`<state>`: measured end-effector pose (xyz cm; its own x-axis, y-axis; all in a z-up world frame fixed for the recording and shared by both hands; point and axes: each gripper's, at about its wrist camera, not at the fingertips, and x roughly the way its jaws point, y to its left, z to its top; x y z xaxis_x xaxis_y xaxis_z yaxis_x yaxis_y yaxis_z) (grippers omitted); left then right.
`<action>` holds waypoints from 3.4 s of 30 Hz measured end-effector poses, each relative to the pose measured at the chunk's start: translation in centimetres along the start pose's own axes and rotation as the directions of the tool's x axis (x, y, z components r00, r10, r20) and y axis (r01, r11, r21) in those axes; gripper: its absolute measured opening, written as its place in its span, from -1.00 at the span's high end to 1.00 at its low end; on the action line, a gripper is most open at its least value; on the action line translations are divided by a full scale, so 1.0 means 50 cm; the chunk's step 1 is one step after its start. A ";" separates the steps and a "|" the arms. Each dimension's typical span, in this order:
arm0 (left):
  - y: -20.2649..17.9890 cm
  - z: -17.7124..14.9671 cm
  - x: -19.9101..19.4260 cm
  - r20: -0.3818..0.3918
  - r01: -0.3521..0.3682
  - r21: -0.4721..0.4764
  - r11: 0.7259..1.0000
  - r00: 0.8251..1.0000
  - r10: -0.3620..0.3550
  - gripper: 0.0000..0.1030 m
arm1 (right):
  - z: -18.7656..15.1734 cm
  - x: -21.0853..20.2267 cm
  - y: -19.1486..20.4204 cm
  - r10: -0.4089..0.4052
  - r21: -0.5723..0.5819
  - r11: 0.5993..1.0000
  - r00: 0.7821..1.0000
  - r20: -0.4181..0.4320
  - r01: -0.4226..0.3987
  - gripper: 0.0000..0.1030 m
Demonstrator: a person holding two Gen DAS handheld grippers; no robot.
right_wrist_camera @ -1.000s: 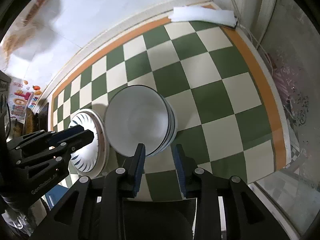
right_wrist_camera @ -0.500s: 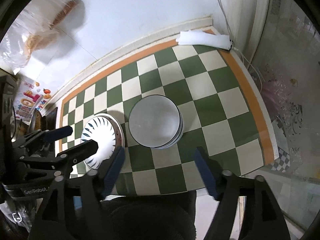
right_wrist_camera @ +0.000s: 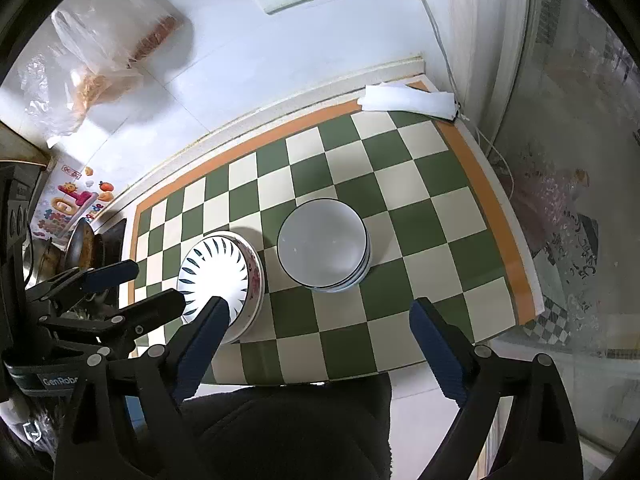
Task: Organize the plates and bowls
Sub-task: 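Grasp the rim of the bowl stack with the left gripper, then lift the bowl stack and carry it over the plate stack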
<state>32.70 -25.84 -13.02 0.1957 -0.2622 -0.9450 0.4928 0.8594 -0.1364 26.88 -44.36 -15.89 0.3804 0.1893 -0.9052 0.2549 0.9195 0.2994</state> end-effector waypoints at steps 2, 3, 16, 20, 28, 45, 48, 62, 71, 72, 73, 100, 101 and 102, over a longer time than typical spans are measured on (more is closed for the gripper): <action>0.005 0.003 -0.003 0.009 0.002 -0.009 1.000 1.000 -0.002 -0.87 | 0.000 -0.007 0.003 0.003 -0.001 1.000 1.000 0.008 -0.003 -0.83; 0.006 0.005 -0.002 0.012 0.006 -0.010 1.000 1.000 -0.006 -0.87 | 0.002 -0.009 0.002 0.003 -0.001 1.000 1.000 0.012 -0.003 -0.84; 0.073 0.082 0.192 -0.069 0.039 -0.124 0.991 0.997 -0.047 -0.87 | 0.038 0.162 -0.073 0.113 0.083 0.990 0.993 -0.021 -0.111 -0.89; 0.085 0.105 0.272 -0.120 0.056 -0.151 0.987 0.990 -0.074 -0.87 | 0.044 0.267 -0.122 0.173 0.161 0.974 0.982 -0.072 -0.160 -0.89; 0.095 0.141 0.410 -0.235 0.090 -0.187 0.978 0.963 -0.133 -0.81 | 0.042 0.452 -0.211 0.313 0.300 0.919 0.937 -0.153 -0.258 -0.89; 0.086 0.139 0.526 -0.319 0.228 -0.247 0.942 0.899 -0.302 -0.10 | 0.034 0.606 -0.232 0.485 0.358 0.846 0.850 -0.207 -0.396 -0.14; 0.089 0.136 0.520 -0.302 0.218 -0.253 0.943 0.908 -0.291 -0.10 | 0.031 0.609 -0.224 0.479 0.339 0.853 0.854 -0.206 -0.397 -0.13; 0.130 0.134 0.431 -0.245 0.175 -0.299 0.938 0.936 -0.252 -0.10 | 0.095 0.605 -0.143 0.507 0.283 0.852 0.830 -0.232 -0.441 -0.10; 0.246 0.091 0.330 -0.177 0.140 -0.345 0.928 0.962 -0.210 -0.10 | 0.137 0.622 0.003 0.532 0.198 0.847 0.798 -0.284 -0.494 -0.08; 0.261 0.085 0.323 -0.172 0.138 -0.355 0.925 0.963 -0.209 -0.10 | 0.139 0.627 0.026 0.532 0.181 0.847 0.793 -0.296 -0.501 -0.07; 0.276 0.079 0.316 -0.167 0.134 -0.368 0.920 0.964 -0.207 -0.10 | 0.140 0.624 0.037 0.533 0.174 0.846 0.791 -0.300 -0.504 -0.07; 0.507 -0.060 0.323 -0.185 0.078 -0.541 0.837 0.960 -0.209 -0.10 | 0.063 0.741 0.278 0.497 0.077 0.847 0.733 -0.465 -0.526 -0.07; 0.508 -0.061 0.324 -0.188 0.077 -0.542 0.837 0.960 -0.209 -0.10 | 0.063 0.742 0.279 0.497 0.079 0.847 0.732 -0.465 -0.525 -0.07; 0.509 -0.062 0.325 -0.188 0.077 -0.545 0.835 0.959 -0.211 -0.10 | 0.062 0.745 0.281 0.496 0.080 0.848 0.732 -0.467 -0.523 -0.07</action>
<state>45.79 -6.86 -32.78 -0.0760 -0.3504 -0.9335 -0.0352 0.9366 -0.3487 47.42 -25.46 -44.48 -0.0108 0.7553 -0.6553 0.0878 0.6536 0.7518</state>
